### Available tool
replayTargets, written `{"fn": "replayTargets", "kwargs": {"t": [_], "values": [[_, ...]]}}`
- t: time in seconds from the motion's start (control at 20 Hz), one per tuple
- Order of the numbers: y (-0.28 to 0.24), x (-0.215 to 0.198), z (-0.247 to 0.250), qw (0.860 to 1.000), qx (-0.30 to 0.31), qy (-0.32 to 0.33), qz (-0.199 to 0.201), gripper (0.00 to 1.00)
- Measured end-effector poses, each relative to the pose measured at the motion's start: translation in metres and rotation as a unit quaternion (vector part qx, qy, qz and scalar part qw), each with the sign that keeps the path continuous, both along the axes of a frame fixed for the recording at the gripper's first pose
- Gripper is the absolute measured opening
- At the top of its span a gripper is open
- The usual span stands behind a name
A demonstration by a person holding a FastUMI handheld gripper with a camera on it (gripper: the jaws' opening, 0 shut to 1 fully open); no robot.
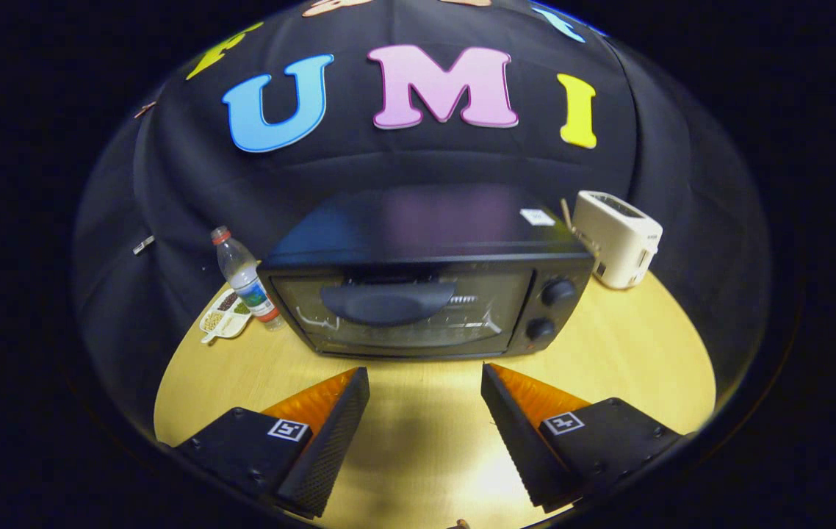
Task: Open the toaster oven, put the food inside, and close the toaster oven door.
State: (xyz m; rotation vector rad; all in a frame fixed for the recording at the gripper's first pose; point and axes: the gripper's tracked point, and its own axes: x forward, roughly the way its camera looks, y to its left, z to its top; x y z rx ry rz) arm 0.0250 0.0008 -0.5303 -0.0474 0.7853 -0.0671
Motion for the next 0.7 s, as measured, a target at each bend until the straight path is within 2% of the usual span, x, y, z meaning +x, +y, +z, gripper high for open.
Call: {"fn": "replayTargets", "kwargs": {"t": [0.15,0.35,0.55,0.7], "values": [[-0.026,0.021,0.086,0.996,-0.015,-0.083,0.009,1.0],[-0.058,0.037,0.22,0.982,-0.021,-0.186,-0.001,0.99],[-0.081,0.039,0.331,0.967,-0.019,-0.253,-0.025,0.99],[-0.074,0.03,0.385,0.964,0.007,-0.264,-0.017,0.98]]}}
